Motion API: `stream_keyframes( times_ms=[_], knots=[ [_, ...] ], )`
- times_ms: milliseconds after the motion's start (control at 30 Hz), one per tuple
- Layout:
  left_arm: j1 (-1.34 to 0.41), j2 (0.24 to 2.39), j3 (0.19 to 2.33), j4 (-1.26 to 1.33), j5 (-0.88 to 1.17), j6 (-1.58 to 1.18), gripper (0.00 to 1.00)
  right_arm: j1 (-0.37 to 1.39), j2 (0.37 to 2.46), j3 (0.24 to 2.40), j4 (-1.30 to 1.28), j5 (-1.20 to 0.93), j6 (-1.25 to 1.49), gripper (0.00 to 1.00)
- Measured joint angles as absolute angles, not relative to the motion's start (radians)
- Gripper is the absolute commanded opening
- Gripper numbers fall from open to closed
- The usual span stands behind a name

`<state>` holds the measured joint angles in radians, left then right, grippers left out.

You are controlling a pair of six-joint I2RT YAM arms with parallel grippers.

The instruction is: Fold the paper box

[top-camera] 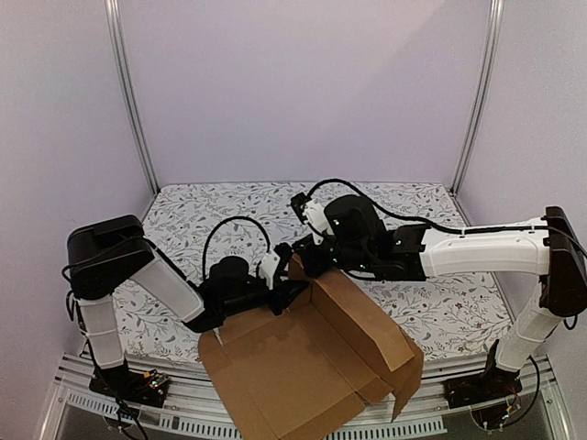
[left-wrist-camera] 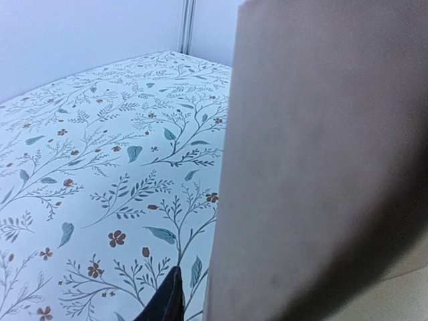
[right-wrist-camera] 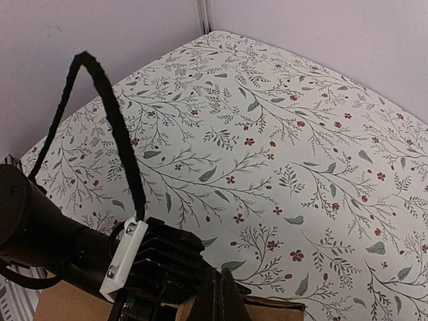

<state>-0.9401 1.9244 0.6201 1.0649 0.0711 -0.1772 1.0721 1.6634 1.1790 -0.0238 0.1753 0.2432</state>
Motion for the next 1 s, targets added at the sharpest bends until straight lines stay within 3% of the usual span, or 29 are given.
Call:
stream_keyframes(
  times_ms=[133, 267, 733, 1000],
  knots=[
    [-0.94, 1.944, 0.624, 1.09, 0.071, -0.186, 0.23, 1.071, 1.663, 1.179, -0.021, 0.182, 0.243, 0.0],
    [-0.94, 1.969, 0.64, 1.109, 0.075, -0.189, 0.01, 1.069, 1.66, 1.175, -0.018, 0.19, 0.243, 0.0],
    [-0.94, 1.99, 0.656, 1.124, 0.091, -0.178, 0.0, 1.066, 1.642, 1.157, -0.018, 0.199, 0.247, 0.0],
    [-0.941, 1.972, 0.643, 1.115, 0.048, -0.172, 0.0, 1.067, 1.601, 1.15, -0.071, 0.206, 0.249, 0.11]
  ],
)
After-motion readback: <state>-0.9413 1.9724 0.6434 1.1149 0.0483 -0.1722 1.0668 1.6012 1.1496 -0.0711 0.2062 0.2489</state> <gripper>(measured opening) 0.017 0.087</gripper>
